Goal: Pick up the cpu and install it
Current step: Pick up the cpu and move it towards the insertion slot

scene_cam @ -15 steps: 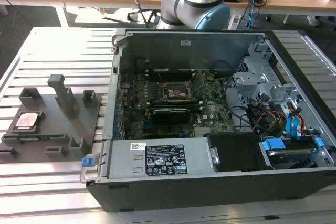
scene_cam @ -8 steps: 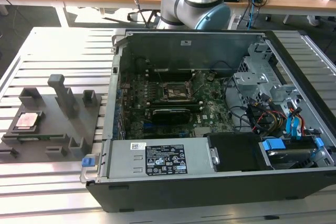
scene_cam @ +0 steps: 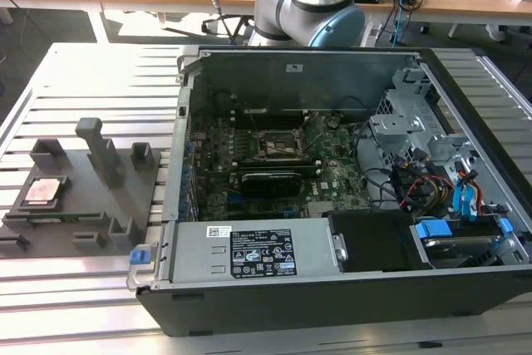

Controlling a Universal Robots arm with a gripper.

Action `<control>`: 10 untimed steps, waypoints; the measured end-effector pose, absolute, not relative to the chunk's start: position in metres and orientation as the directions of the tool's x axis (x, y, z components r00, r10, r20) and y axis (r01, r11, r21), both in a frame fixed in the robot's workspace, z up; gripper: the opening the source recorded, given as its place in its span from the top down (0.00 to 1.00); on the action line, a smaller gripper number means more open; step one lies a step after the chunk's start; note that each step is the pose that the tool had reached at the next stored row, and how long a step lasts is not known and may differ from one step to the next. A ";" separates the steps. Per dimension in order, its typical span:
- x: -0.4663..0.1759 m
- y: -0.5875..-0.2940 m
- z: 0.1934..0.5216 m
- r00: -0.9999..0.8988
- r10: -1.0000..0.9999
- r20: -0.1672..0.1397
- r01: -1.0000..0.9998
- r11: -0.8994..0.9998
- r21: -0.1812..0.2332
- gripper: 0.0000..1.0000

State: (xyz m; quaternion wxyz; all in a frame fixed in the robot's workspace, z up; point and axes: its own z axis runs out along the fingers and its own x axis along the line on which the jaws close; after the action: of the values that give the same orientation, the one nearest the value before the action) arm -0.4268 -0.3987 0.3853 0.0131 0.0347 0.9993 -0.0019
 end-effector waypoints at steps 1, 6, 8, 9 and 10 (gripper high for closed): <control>-0.427 -0.399 0.385 -0.997 0.069 -0.026 0.069 0.998 -0.003 0.34; -0.427 -0.399 0.382 -0.997 0.069 -0.026 0.069 0.998 -0.003 0.34; -0.427 -0.399 0.381 -0.997 0.069 -0.026 0.069 0.998 -0.003 0.34; -0.427 -0.399 0.381 -0.997 0.069 -0.026 0.069 0.998 -0.003 0.34; -0.427 -0.399 0.380 -0.997 0.069 -0.026 0.069 0.998 -0.003 0.34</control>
State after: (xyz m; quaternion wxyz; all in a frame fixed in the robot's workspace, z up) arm -0.4268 -0.3987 0.3800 0.0132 0.0347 0.9993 -0.0019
